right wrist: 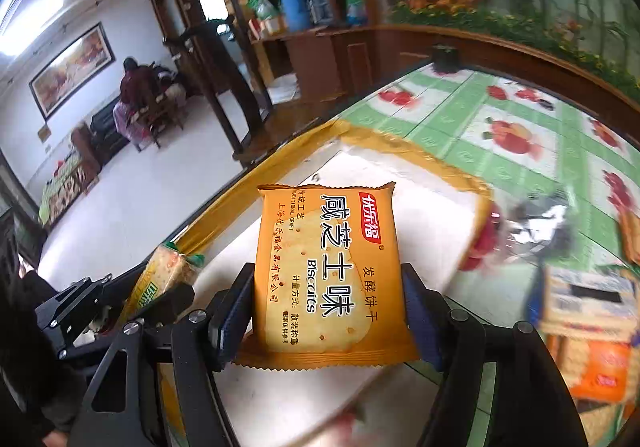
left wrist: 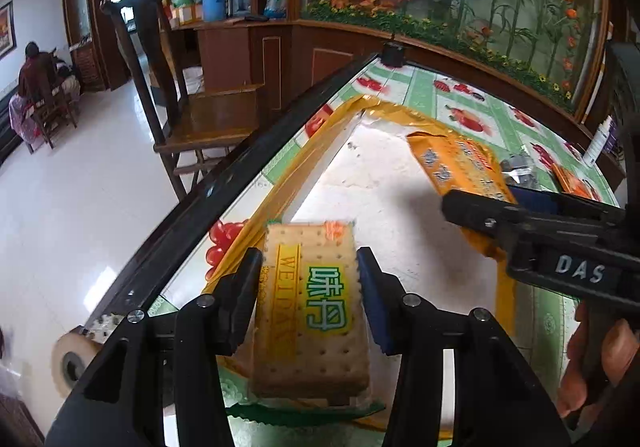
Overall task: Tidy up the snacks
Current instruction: 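Carry both packs over the white box and open both tools to drop them, then move both tools back over the snacks on the table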
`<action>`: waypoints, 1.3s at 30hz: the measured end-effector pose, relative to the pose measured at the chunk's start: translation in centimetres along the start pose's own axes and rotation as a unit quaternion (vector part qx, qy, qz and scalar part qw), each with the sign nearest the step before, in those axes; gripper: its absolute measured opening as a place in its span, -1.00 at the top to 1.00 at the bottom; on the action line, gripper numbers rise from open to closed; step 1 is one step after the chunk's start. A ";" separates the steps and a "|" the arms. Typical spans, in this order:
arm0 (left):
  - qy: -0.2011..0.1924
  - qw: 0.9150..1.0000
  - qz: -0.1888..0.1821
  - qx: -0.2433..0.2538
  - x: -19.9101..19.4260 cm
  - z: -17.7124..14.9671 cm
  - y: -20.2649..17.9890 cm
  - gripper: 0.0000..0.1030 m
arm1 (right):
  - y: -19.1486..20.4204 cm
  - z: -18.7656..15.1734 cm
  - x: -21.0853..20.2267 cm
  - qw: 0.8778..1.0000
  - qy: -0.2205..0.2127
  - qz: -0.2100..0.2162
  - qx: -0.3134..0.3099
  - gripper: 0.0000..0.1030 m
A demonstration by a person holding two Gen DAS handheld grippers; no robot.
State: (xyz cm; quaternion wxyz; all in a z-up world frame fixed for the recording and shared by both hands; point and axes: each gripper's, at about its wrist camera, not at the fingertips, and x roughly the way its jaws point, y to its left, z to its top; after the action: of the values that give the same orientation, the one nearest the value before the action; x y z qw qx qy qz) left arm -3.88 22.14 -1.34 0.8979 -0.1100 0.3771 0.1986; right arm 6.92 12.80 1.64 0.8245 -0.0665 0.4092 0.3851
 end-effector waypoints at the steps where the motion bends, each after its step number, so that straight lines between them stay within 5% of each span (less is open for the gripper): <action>1: 0.005 1.000 0.000 -0.004 0.3 0.0 0.1 0.10 | 0.0 -0.2 0.4 1.000 0.004 -0.001 -0.005 -0.36; 12: 0.019 0.999 -0.006 -0.030 0.7 0.0 0.5 0.03 | 0.6 -0.4 3.5 0.999 0.033 -0.011 -0.028 -0.39; 17: -0.002 0.999 -0.008 -0.036 -0.3 0.1 0.2 -0.14 | 0.7 -0.6 1.5 0.999 0.008 -0.031 -0.036 -0.42; 26: -0.047 0.998 -0.021 -0.019 -3.7 1.0 -2.2 -0.32 | -1.1 -2.1 -5.2 0.989 -0.053 -0.129 -0.058 -0.58; 34: -0.050 0.997 -0.050 0.021 -4.9 0.7 -7.0 -0.39 | -6.5 -5.1 -10.7 0.984 -0.074 -0.160 -0.008 -0.69; 39: -0.032 0.994 -0.090 0.047 -4.5 0.6 -11.0 -0.43 | -13.8 -8.8 -14.0 0.973 -0.072 -0.208 0.066 -0.84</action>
State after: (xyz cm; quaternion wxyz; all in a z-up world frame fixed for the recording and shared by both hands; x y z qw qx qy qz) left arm -1.57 11.22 2.86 0.9281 -0.0941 0.3454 0.1027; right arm 5.78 -8.67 3.23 0.9164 -0.0678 0.3503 0.1814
